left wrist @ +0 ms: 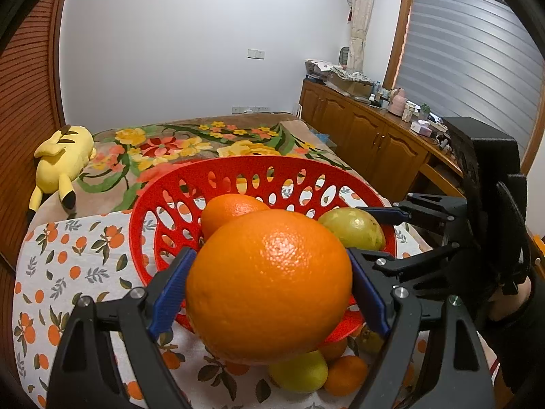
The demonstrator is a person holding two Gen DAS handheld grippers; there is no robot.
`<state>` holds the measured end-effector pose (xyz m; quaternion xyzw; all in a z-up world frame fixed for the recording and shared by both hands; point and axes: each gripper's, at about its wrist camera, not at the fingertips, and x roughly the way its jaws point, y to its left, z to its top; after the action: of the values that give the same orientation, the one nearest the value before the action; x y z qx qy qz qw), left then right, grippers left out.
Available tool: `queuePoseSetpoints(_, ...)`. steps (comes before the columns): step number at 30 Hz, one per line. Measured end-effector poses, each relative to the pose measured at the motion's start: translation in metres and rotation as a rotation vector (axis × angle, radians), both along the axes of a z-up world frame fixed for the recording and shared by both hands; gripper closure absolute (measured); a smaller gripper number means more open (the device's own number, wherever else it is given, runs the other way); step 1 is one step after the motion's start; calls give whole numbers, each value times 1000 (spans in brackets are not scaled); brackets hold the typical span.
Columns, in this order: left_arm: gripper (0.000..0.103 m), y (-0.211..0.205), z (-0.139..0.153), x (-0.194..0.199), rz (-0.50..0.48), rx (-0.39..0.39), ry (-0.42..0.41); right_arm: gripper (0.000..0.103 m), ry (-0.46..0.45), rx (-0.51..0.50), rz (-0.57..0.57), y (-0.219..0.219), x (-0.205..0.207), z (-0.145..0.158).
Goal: Organize fruits
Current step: 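Open the right tool to drop the pomelo while the left tool holds the orange above the basket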
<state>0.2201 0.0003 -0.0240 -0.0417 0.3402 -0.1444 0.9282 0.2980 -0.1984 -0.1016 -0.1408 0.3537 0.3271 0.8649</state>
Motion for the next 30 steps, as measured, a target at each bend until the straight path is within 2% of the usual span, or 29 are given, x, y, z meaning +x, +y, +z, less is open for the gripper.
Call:
queuePoseSetpoints(5, 17, 0, 0, 1, -1, 0, 1, 35, -24, 20, -11, -3, 0, 5)
queuePoseSetpoints(20, 17, -7, -12, 12, -4, 19, 31, 35, -60, 75, -82, -39, -14, 27)
queuePoseSetpoints(30, 16, -36, -6, 20, -50, 27, 15, 35, -67, 109, -101, -58, -25, 29)
